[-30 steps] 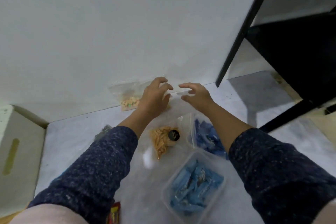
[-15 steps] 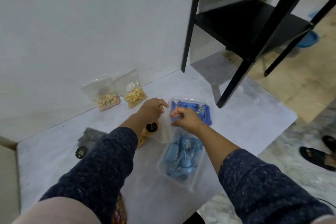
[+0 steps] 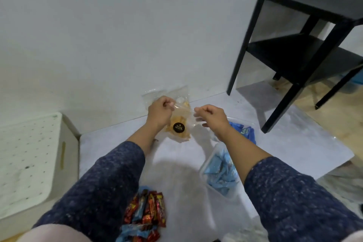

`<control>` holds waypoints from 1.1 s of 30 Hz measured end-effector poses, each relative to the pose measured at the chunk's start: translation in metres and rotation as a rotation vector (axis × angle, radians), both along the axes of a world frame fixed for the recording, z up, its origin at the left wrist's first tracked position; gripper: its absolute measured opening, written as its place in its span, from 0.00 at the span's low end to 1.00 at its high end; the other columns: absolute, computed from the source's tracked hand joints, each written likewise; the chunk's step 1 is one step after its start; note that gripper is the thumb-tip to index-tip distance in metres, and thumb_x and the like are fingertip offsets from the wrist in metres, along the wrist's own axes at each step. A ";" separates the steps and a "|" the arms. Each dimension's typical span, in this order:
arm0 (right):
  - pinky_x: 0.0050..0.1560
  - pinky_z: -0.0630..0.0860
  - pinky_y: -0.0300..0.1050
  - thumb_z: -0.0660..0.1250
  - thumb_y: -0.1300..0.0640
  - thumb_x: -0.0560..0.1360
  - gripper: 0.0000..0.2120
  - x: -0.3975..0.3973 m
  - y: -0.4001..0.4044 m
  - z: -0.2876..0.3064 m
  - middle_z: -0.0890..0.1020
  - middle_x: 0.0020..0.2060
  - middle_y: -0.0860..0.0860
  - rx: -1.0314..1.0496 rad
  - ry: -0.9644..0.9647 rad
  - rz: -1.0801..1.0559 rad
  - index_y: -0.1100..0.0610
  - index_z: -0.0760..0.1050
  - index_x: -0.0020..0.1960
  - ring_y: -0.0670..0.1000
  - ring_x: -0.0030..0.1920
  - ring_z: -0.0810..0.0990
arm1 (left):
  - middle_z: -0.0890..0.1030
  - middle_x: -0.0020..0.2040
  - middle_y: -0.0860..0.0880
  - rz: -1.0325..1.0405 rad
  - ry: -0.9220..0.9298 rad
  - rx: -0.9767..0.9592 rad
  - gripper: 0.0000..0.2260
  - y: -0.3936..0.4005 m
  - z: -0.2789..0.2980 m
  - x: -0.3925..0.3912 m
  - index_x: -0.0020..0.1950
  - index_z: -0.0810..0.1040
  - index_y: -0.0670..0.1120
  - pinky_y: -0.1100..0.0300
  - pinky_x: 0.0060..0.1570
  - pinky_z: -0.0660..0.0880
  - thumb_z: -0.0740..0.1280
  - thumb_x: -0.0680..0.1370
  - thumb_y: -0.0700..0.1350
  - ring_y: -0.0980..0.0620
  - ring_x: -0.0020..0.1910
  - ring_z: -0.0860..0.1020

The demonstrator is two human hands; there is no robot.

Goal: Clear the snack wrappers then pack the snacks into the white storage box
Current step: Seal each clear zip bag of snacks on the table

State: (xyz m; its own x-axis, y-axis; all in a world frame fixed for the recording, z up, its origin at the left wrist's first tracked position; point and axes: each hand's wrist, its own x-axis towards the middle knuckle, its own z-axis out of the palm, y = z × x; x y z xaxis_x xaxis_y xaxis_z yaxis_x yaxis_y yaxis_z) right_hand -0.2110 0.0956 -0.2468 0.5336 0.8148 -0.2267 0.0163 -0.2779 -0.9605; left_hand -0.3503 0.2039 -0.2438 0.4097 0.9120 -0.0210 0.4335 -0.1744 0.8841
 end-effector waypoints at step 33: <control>0.39 0.73 0.38 0.64 0.65 0.76 0.09 -0.038 0.072 0.103 0.78 0.37 0.49 0.295 -0.102 0.316 0.53 0.76 0.40 0.47 0.38 0.76 | 0.78 0.41 0.52 0.453 -0.654 0.066 0.04 -0.012 0.090 -0.062 0.45 0.78 0.47 0.62 0.47 0.80 0.66 0.78 0.42 0.58 0.40 0.78</control>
State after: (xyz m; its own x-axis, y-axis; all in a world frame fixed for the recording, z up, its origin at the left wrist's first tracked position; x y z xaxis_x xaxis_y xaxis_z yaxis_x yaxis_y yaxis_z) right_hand -0.2486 0.1680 -0.1438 0.2553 0.9635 0.0809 0.1549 0.0418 -0.9870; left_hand -0.4120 0.1921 -0.1537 -0.0906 0.9837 0.1553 -0.1285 -0.1662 0.9777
